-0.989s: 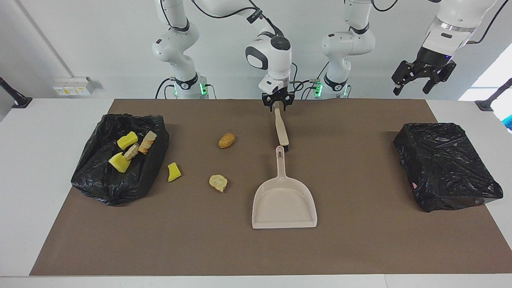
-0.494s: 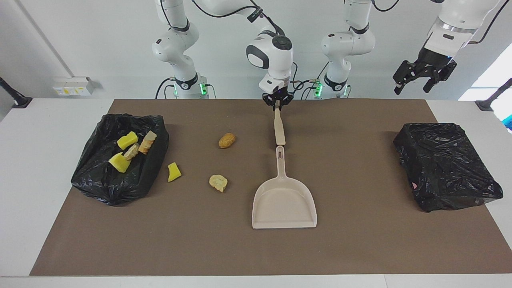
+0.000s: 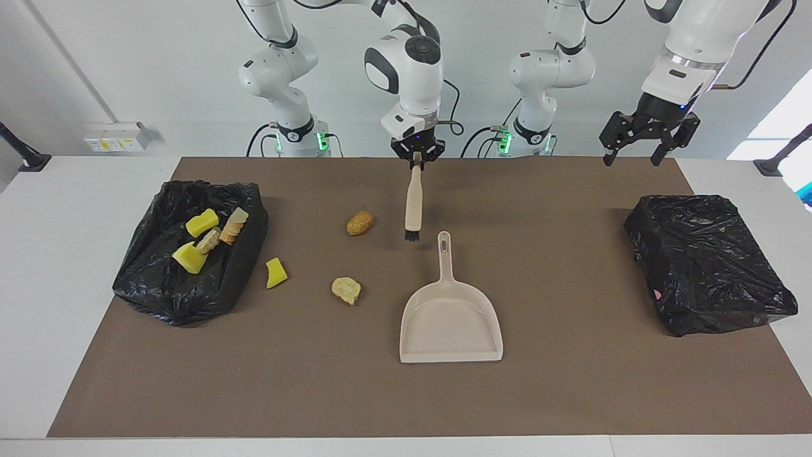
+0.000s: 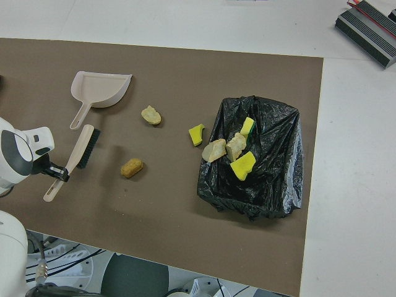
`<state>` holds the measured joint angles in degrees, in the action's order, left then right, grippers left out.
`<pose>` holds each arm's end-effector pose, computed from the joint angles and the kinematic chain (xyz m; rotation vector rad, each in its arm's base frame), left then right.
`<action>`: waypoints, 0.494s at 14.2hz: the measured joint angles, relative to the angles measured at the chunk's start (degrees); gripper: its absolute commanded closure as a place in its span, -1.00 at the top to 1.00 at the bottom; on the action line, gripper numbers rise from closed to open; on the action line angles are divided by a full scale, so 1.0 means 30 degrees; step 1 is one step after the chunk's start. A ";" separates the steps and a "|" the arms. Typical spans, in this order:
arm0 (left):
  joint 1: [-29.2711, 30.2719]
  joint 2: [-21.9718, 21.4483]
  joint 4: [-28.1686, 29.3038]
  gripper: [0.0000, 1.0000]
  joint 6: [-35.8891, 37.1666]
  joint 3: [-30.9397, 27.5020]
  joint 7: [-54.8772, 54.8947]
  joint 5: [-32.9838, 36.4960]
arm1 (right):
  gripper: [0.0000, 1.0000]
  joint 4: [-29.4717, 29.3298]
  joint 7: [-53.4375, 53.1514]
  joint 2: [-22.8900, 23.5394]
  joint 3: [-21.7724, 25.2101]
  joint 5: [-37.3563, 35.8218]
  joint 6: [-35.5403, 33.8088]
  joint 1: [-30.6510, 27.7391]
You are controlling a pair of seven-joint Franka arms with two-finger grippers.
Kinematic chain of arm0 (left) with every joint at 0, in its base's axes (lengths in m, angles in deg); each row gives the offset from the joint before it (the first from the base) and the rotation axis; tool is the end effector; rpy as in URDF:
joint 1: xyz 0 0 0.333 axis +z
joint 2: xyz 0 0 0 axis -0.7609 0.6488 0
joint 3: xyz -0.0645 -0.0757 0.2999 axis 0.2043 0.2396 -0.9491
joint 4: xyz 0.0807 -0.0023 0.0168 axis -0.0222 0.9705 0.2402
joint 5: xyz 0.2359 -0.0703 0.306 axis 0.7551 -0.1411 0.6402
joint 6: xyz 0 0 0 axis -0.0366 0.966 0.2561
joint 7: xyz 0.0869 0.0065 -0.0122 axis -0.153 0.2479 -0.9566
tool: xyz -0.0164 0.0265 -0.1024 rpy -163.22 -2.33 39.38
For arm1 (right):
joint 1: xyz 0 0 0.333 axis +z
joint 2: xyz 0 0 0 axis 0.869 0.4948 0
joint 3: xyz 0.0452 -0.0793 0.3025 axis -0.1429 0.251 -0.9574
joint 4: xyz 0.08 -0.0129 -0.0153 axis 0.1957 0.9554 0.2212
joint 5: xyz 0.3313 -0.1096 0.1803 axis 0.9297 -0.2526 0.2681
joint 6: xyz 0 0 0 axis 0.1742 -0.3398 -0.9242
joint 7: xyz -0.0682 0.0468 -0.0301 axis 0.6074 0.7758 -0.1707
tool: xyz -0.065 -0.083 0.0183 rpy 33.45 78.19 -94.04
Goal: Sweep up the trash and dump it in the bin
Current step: 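Grasp the brush with the right gripper while the left gripper grasps the dustpan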
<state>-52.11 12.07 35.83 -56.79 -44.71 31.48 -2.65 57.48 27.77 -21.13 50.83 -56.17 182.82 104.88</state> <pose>0.5266 -0.0750 0.6396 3.1086 -0.0673 0.1769 0.3716 0.3618 0.4453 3.1219 -0.1774 -0.1621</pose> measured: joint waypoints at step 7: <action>-0.3472 0.2559 0.0725 1.00 -0.3089 0.0115 -0.3252 -0.0017 | -1.00 -0.1351 0.5167 -0.0873 0.0142 -0.2344 -0.4219 -0.5135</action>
<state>-62.53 19.74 38.01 -66.06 -44.37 21.73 -2.70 53.43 43.27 -23.75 51.26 -63.20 170.16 89.47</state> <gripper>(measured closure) 0.000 0.744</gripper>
